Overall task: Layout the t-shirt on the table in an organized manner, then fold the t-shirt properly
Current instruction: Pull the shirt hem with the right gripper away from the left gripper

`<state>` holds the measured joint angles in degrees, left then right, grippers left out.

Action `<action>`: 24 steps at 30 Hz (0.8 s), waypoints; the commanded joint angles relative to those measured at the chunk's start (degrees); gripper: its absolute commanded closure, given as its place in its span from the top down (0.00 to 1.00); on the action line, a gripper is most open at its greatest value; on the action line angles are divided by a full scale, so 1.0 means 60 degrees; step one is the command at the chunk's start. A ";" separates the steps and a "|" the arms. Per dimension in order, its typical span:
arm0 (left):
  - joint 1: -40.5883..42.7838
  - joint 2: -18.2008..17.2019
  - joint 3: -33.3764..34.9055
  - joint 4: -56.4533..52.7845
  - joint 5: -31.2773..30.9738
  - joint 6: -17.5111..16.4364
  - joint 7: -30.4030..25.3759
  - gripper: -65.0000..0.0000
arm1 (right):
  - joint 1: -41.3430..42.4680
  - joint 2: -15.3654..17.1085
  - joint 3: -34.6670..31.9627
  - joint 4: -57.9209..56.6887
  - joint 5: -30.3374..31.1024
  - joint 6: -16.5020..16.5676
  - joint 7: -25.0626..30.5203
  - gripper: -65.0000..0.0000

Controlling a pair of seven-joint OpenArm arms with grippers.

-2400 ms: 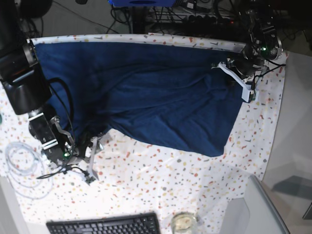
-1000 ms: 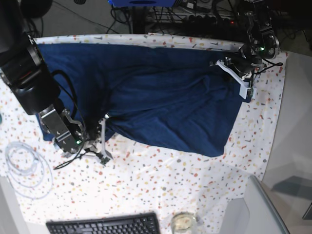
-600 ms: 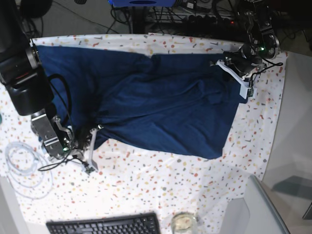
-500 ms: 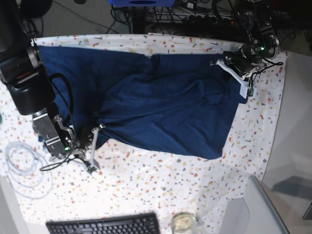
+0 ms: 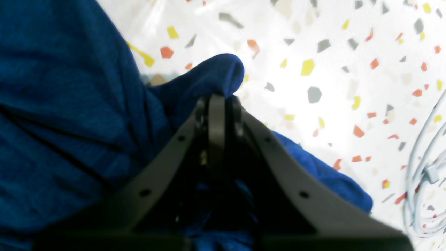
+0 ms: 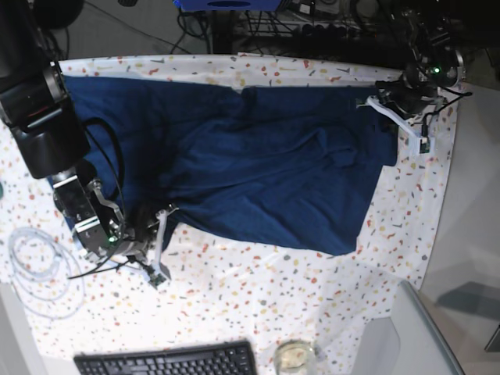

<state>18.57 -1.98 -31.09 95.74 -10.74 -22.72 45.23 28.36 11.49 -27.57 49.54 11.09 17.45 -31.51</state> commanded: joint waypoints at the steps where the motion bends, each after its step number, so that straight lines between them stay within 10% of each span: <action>1: -0.0025 -0.0044 -0.0159 0.0284 -0.0107 -0.0059 0.0044 0.00 | 0.0321 0.0027 0.0061 0.0190 0.0005 -0.0293 0.0174 0.00; 13: -0.0523 -0.0088 -0.0452 -0.2031 -0.0004 -0.0045 -0.0601 0.00 | -0.0031 0.0232 0.0075 0.1377 0.0005 -0.1011 0.0189 0.00; 24: -0.0391 -0.0264 -0.0496 -0.2426 -0.0004 -0.0045 -0.0616 0.00 | -0.0294 0.0437 0.0075 0.2168 0.0005 -0.2755 0.0218 0.00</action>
<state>15.62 -3.05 -34.02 81.08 -12.03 -23.79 40.25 24.73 13.61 -27.53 61.43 11.53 1.83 -31.55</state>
